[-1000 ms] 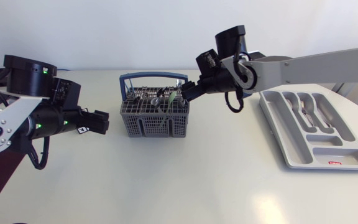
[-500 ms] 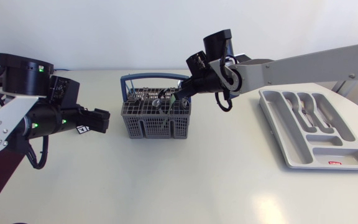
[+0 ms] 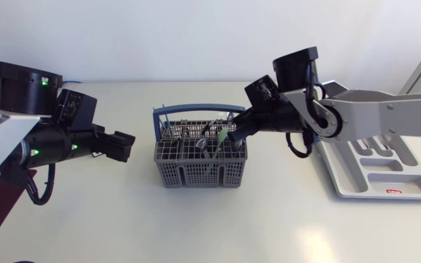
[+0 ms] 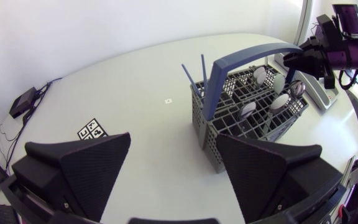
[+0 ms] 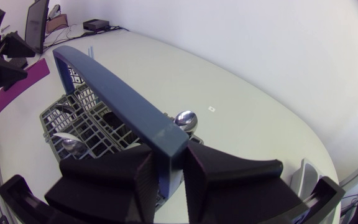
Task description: Transfer all utensils from the basket to the drawer tray.
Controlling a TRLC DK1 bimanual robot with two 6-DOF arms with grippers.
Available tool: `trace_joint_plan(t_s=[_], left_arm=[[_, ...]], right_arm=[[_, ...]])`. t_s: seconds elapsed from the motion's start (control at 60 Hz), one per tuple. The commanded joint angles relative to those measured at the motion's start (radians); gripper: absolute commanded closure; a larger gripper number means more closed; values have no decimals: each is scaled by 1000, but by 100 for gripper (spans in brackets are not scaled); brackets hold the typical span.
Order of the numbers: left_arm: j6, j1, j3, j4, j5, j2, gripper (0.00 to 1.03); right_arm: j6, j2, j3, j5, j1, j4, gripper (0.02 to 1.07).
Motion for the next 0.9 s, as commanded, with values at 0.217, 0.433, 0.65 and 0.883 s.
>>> trace_joint_plan(t_s=[0.217, 0.433, 0.65, 0.883], left_arm=[[67, -74, -14, -2, 10, -40, 7], [81, -165, 40, -71, -15, -44, 17], [93, -275, 201, -245, -64, 48, 22], [108, -399, 318, -278, -230, 197, 22]], right_arm=[[-16, -203, -146, 35, -4, -5, 12], [-16, -382, -231, 25, -29, -94, 12], [-18, -485, -270, 24, -33, -206, 12], [-15, -506, -284, 29, -33, -243, 12]])
